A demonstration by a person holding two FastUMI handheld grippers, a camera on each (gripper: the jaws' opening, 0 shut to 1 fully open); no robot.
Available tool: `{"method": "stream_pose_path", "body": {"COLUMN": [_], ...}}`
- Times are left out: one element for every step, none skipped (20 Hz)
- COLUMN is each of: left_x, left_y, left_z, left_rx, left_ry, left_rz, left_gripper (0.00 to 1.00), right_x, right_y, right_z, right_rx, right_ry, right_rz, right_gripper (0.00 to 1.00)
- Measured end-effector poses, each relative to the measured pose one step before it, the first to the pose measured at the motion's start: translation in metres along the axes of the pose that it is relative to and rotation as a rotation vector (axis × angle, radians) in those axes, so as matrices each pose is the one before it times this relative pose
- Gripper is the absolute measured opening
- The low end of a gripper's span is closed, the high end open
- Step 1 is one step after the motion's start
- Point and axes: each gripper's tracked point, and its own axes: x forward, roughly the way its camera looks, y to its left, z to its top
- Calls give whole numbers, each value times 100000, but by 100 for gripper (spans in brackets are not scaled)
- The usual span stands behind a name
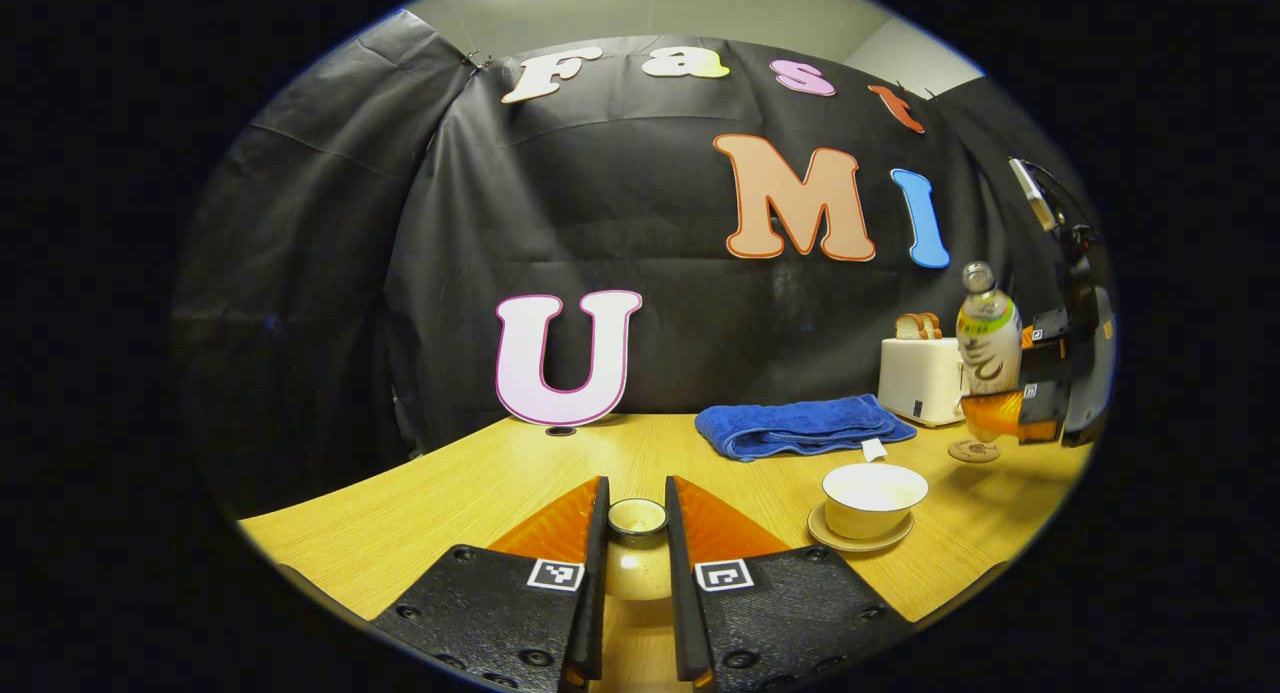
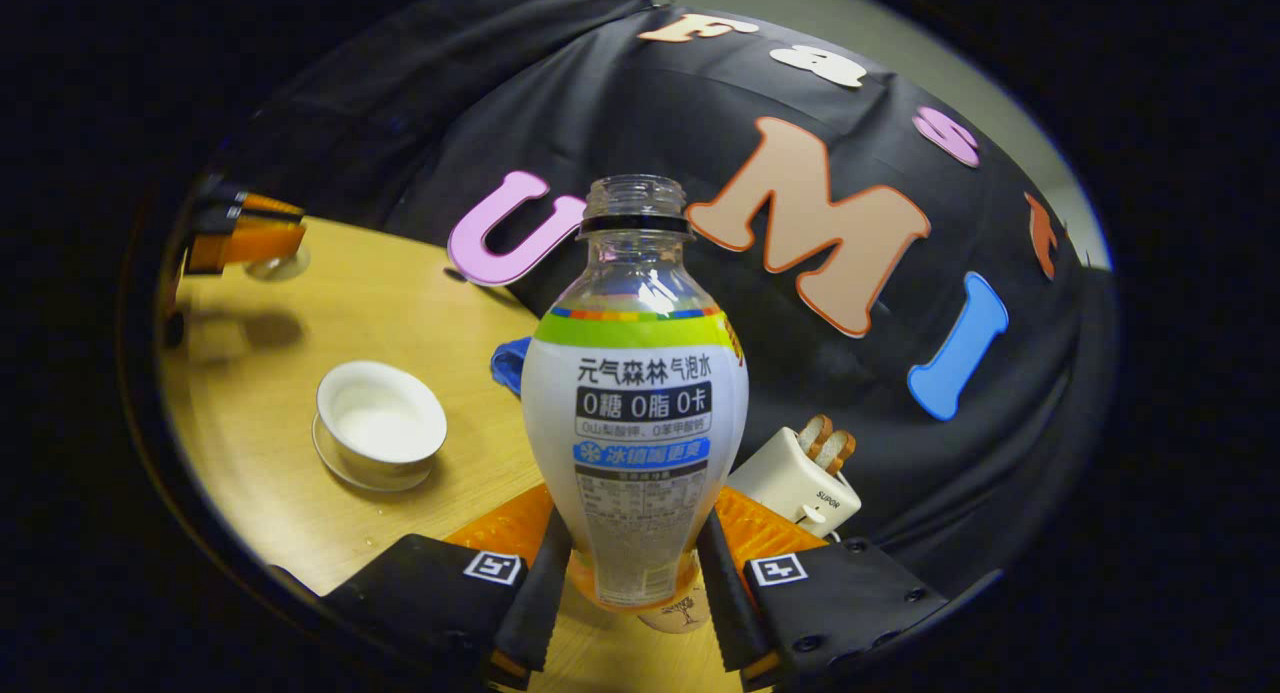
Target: Open the teacup lid with one hand, grasp the water bottle and pour water into the teacup with the other hand; after pouring, place the water bottle on the coaster and then close the teacup lid.
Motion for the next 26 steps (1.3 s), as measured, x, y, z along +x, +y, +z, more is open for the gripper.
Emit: {"method": "stream_pose_path", "body": {"left_x": [30,-3,49,-80,62,0,-39,-82,84,-1,-5,0,40,-44,65,-151,18,67,27,-13,32,-57,-79,113,29,-71], "left_y": [32,-42,26,-56,74,-31,-1,34,-8,-28,11,-2,33,-32,15,2,-7,-31,-14,75,-31,38,-36,21,-17,-4], "left_z": [-33,108,0,-54,-3,49,-115,78,-6,-3,-11,28,-17,-14,29,12,-10,-9,-6,6,2,-26,22,-27,23,12], "left_rx": [-51,5,59,-28,-51,56,-9,-31,26,-10,-21,11,11,-7,13,-6,-24,-3,21,-29,18,27,-44,-10,15,-7], "left_ry": [-133,-6,118,-70,-91,83,-24,-46,59,-30,-39,34,16,-28,36,-12,-30,3,31,-49,19,45,-98,36,18,-22], "left_rz": [130,8,19,-5,-7,8,-2,10,11,22,1,-3,5,-13,-8,-2,17,4,-1,-11,-12,-5,6,-8,19,6], "left_gripper": [26,26,26,26,26,26,26,26,26,26,25,26,26,26,26,26,26,25,25,26,26,25,26,26,26,26], "right_x": [208,30,280,439,373,366,630,594,548,253,474,417,361,307,350,329,125,193,119,131,351,363,8,-20,24,-61], "right_y": [-1436,-1505,-1237,-1163,-1236,-1367,-1131,-1033,-638,-869,-744,-570,-566,-477,24,97,104,-83,52,-87,-38,120,113,103,307,-36], "right_z": [-23,-327,-128,88,100,-367,-447,-641,-396,-553,-590,-792,-804,-881,-922,-141,-173,-221,-479,-372,-619,-304,-119,286,-92,55], "right_rx": [7734,7764,7647,6531,5675,4852,4861,5141,4279,3127,1254,-164,-1146,-1127,-15,1736,2029,1154,-468,-1494,-1521,-1203,-628,393,975,130], "right_ry": [-124,0,-234,-825,-573,-197,294,1020,584,1005,596,872,1544,1188,1726,84,-126,171,821,1116,1219,721,-163,-1304,81,-588], "right_rz": [-706,-904,-951,-661,-1588,-1182,-698,-274,145,-596,-1129,-1481,-1044,-1068,-253,564,534,-126,-330,-796,-605,194,7,-207,608,190], "right_gripper": [65,65,65,68,65,67,67,67,67,66,66,67,67,67,68,68,68,68,69,69,69,69,69,69,68,70]}}
